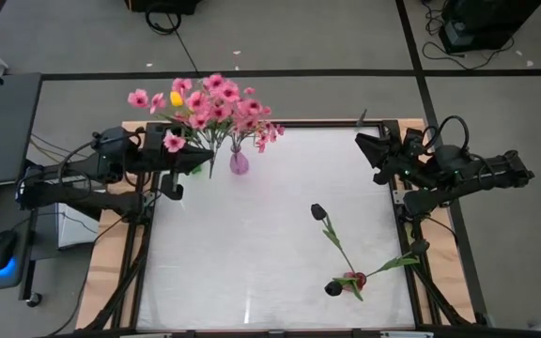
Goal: Sort flowers into vase by color
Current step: Put the pink flowers into the purple vase
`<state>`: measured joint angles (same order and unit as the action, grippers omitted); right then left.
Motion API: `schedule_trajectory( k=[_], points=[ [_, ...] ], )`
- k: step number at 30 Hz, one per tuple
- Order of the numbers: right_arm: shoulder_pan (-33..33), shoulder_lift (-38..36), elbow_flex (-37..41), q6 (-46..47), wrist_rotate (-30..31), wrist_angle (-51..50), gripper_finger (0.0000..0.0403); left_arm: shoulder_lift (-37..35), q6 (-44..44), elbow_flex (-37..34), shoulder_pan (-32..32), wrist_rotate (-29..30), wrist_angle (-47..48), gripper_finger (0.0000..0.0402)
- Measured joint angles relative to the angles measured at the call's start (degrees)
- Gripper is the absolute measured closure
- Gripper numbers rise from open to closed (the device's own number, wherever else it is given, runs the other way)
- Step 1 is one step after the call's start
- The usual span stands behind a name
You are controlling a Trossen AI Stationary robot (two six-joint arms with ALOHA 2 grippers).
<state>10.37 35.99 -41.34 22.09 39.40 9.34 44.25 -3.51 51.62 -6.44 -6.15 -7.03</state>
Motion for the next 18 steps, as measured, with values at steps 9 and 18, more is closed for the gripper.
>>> schedule_trajectory(
  k=[9, 18],
  points=[
    [-0.68, 0.57, 0.0, 2.38, 2.53, 3.57, 0.0289, 0.0, 0.11, 0.0, 0.0, -0.01, 0.05, 0.0395],
    [-1.46, 1.13, 0.0, 8.12, 2.62, 16.0, 0.0289, 0.0, -1.68, 0.0, -0.02, 0.61, 0.11, 0.0395]
  ],
)
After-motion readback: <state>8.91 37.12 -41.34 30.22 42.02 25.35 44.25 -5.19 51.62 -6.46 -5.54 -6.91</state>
